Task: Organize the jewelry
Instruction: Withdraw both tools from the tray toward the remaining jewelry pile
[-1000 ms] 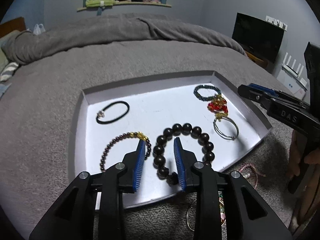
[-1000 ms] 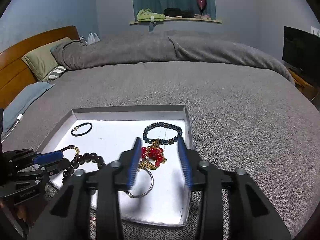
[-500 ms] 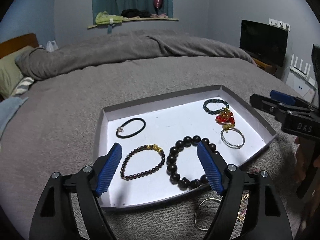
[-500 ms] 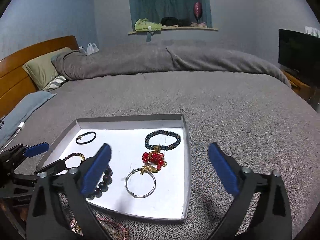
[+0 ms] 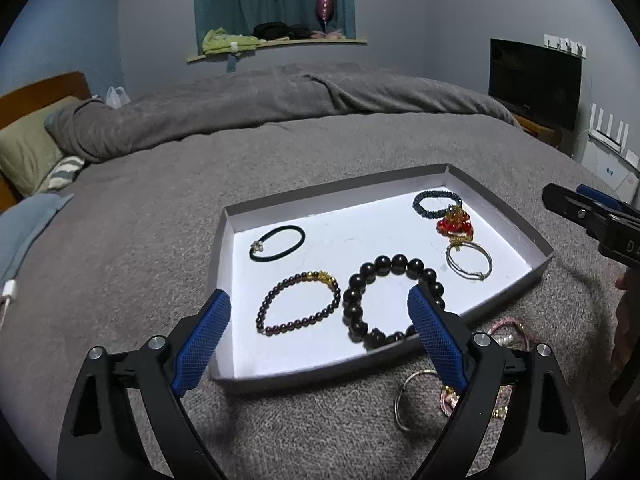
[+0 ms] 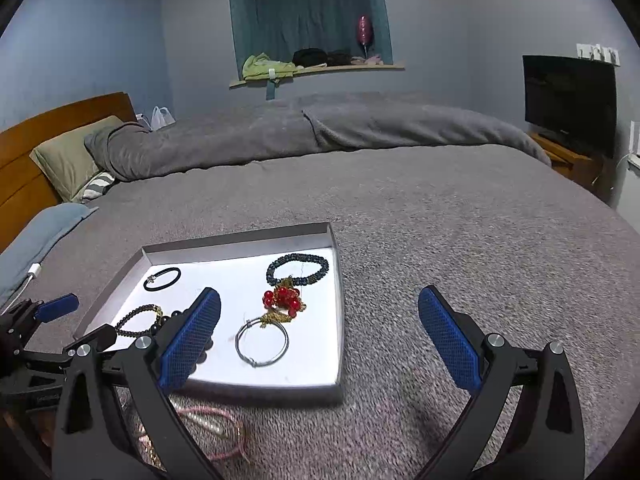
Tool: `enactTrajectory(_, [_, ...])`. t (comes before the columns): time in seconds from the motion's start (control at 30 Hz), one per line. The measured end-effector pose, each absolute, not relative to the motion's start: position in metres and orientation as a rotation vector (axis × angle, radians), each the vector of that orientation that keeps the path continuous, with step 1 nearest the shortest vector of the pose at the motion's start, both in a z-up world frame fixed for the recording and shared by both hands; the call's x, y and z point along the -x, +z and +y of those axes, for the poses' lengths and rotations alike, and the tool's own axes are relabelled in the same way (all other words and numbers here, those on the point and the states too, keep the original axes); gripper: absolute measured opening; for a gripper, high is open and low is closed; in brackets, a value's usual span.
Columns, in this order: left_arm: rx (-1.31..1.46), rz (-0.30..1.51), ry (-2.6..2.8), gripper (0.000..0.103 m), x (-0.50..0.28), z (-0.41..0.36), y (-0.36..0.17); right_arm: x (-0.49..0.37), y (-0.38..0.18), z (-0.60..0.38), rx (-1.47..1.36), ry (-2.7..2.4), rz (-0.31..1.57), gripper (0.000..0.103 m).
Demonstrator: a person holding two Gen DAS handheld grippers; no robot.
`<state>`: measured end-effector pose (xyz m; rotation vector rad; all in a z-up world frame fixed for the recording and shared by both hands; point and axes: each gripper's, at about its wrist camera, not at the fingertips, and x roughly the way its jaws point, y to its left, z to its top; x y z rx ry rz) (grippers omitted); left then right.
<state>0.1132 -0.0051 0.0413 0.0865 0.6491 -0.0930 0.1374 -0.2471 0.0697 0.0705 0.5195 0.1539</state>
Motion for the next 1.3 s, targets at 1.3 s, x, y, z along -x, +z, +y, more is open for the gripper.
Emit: enactTrajectory(1.3, [-0.029,0.694,-0.164,0.091,-0.053,-0.001,0.004,-0.070,0.037,-0.234,0.083,0.258,0.567,0.098])
